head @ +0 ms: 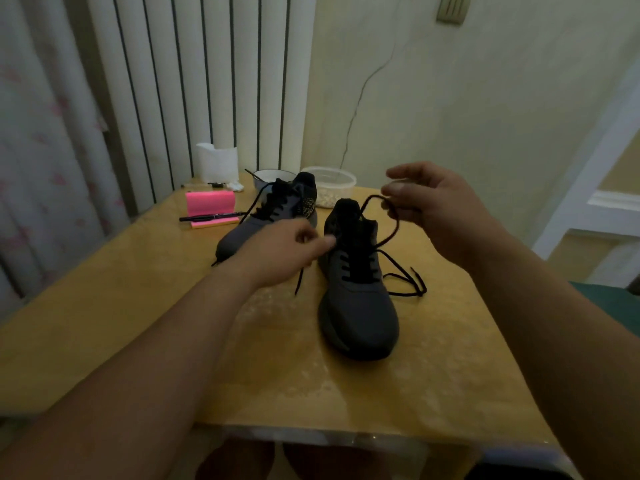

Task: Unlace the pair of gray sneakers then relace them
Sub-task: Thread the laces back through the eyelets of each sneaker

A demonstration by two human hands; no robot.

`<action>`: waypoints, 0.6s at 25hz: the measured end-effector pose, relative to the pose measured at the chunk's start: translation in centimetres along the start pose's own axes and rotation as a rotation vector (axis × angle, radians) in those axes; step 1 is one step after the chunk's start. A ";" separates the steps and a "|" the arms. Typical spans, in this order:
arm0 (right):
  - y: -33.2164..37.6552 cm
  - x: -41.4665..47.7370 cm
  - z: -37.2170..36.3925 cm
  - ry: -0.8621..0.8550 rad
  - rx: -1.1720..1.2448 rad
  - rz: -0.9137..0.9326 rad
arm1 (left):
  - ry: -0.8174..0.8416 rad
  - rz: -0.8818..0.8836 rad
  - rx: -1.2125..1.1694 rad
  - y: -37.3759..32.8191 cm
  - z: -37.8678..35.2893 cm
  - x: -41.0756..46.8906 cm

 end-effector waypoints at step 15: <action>-9.0 -4.7 -0.7 0.180 -0.252 -0.282 | -0.384 0.269 -1.657 6.7 5.2 -2.3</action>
Point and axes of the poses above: each hand's wrist, its own x-axis towards the middle knuckle, its own z-axis out of the back of the hand, y = z × x, the point moved 9 cm from there along x, towards the middle knuckle, and after that the axes turned 13 degrees about z, right-handed, at the moved point
